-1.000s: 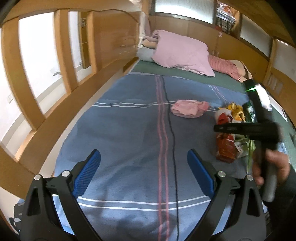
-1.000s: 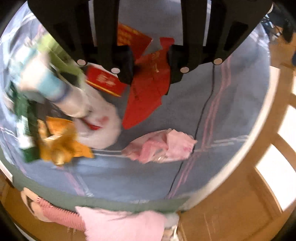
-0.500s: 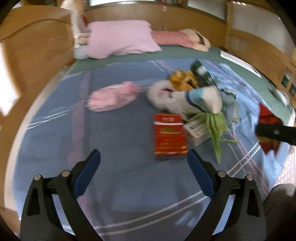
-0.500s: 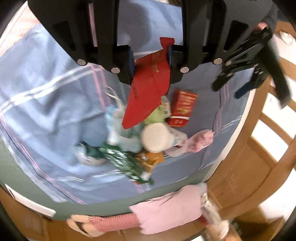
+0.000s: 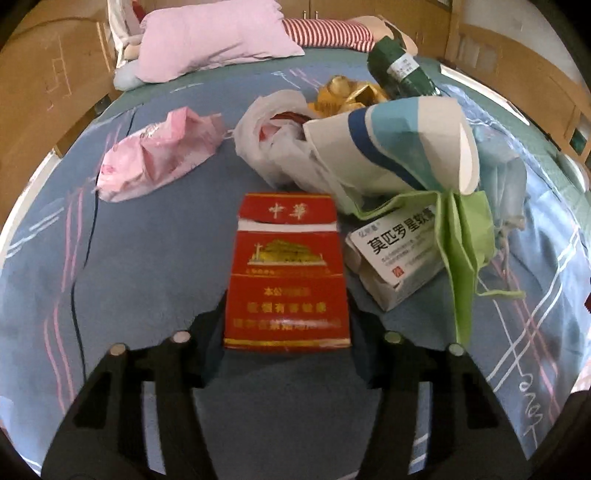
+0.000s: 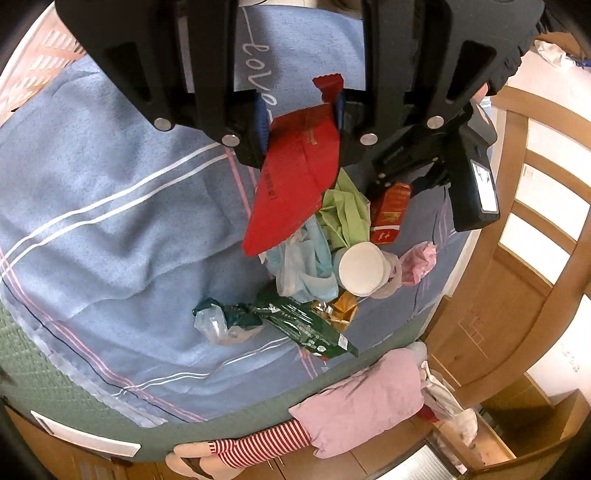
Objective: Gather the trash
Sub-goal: 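Carry the box and packet to the bin and release both tools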
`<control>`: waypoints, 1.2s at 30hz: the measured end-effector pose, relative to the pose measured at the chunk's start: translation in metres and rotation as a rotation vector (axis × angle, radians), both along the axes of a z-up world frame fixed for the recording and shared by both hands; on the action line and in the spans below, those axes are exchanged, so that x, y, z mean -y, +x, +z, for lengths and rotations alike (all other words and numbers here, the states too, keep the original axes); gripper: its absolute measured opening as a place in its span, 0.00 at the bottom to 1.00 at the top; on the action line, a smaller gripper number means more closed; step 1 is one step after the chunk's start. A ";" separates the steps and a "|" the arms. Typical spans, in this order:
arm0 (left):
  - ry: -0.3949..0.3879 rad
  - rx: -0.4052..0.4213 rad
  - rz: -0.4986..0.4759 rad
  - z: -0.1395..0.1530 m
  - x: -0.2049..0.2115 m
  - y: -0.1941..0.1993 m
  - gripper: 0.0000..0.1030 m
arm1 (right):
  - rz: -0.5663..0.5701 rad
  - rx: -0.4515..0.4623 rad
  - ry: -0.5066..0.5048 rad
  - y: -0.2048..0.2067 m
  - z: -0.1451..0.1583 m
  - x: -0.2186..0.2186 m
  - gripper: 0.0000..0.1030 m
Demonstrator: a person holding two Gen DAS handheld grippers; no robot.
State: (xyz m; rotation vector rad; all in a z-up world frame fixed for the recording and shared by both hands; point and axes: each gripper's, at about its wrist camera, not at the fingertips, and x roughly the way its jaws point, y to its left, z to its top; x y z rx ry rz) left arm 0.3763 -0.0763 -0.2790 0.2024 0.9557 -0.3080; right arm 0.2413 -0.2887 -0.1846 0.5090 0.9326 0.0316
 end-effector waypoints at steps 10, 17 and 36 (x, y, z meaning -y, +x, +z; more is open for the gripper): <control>0.002 0.110 0.051 0.062 -0.019 -0.046 0.54 | -0.011 0.079 -0.045 -0.028 0.036 -0.004 0.27; -0.054 0.199 -0.026 0.129 0.002 -0.111 0.55 | -0.109 0.136 -0.095 -0.090 0.073 0.013 0.27; -0.213 0.257 -0.620 0.185 0.234 -0.324 0.55 | -0.626 0.213 -0.244 -0.346 0.129 0.111 0.27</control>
